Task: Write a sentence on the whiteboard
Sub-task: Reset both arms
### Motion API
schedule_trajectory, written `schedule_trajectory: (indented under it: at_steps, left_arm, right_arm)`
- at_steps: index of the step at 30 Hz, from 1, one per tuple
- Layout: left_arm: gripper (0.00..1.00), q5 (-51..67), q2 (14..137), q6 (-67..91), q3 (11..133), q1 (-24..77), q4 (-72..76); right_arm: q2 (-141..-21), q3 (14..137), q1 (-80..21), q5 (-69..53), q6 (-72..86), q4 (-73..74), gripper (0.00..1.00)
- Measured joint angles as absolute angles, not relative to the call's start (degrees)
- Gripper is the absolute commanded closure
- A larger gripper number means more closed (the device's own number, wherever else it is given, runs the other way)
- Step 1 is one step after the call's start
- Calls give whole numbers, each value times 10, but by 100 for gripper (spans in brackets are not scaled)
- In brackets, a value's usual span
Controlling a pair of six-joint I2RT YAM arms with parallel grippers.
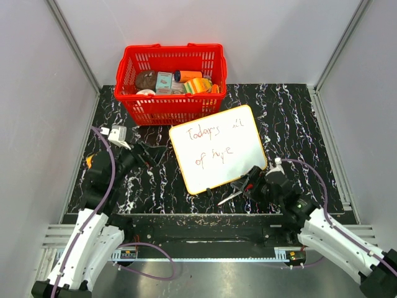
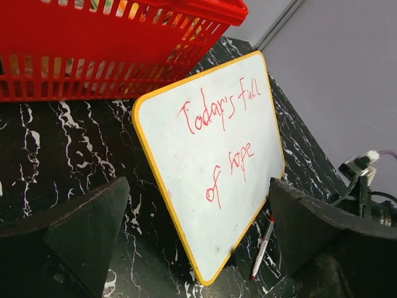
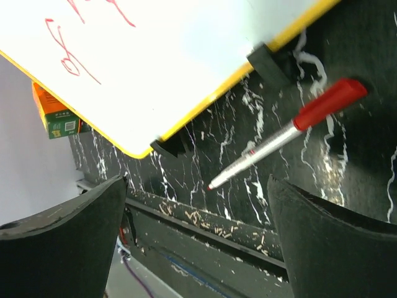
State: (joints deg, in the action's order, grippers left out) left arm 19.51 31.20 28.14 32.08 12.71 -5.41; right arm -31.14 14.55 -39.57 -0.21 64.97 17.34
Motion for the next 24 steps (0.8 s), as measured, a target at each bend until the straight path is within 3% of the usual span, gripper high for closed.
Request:
schedule_trajectory:
  at_steps: [6, 15, 24]
  left_arm:
    - [1, 137, 347, 287, 313, 127, -69]
    - [1, -2, 386, 294, 302, 127, -104]
    - [1, -69, 420, 257, 277, 127, -105]
  right_arm:
    - [-396, 234, -396, 49, 552, 177, 0]
    - [-419, 364, -396, 260, 352, 213, 0]
    - [-349, 336, -396, 404, 258, 177, 0]
